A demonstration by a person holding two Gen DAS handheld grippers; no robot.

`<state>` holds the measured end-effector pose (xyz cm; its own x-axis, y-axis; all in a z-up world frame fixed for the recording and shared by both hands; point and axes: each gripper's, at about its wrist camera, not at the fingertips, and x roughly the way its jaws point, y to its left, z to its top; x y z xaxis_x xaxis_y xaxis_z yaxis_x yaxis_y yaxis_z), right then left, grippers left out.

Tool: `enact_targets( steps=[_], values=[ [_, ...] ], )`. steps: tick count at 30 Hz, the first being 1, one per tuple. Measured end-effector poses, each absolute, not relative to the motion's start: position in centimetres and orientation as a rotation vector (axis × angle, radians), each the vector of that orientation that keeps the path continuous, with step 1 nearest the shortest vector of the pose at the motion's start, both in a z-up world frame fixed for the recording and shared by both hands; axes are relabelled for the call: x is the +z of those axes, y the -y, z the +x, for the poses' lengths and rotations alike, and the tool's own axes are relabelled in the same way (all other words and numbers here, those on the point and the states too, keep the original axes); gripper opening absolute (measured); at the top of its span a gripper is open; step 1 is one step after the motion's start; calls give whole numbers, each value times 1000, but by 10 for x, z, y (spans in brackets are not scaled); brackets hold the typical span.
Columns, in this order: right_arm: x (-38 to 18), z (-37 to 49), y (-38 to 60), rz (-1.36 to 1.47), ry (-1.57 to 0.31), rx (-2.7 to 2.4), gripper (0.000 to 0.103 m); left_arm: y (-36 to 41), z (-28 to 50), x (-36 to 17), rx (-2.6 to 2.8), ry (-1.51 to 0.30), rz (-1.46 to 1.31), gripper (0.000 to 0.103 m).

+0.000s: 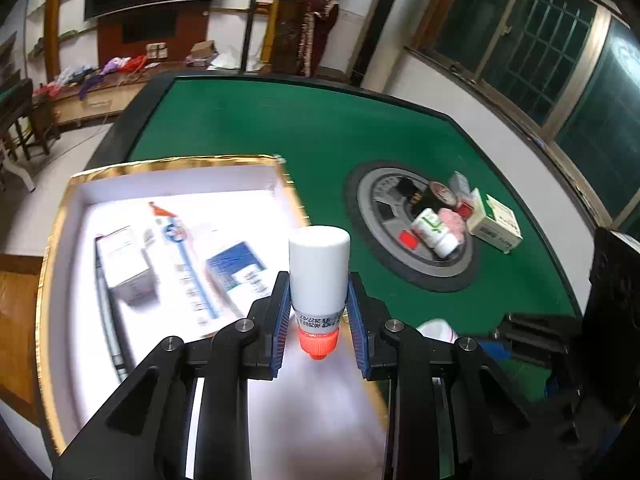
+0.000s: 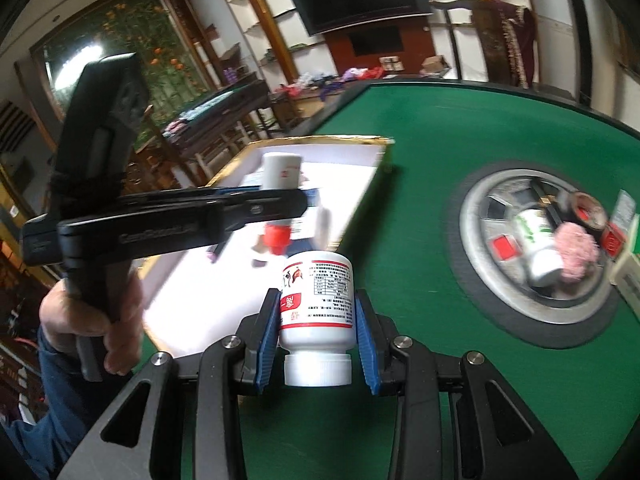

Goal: Organize objects
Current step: 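Carry the red-capped bottle into the tray with the left tool while the right tool carries the pill bottle there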

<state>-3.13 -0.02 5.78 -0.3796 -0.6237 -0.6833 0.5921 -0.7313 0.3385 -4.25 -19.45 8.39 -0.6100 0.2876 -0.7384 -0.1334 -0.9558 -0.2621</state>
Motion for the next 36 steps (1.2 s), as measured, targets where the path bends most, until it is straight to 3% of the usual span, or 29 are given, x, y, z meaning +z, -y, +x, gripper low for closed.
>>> enact_targets(
  steps=[13,36],
  values=[
    [38,-6,89,1090,-95,-2065,35,263,-31,56,2701,343,-1405,27],
    [14,-27,115,1152,-190,-2113,36,258,-37,45,2708,290,-1460,27]
  ],
)
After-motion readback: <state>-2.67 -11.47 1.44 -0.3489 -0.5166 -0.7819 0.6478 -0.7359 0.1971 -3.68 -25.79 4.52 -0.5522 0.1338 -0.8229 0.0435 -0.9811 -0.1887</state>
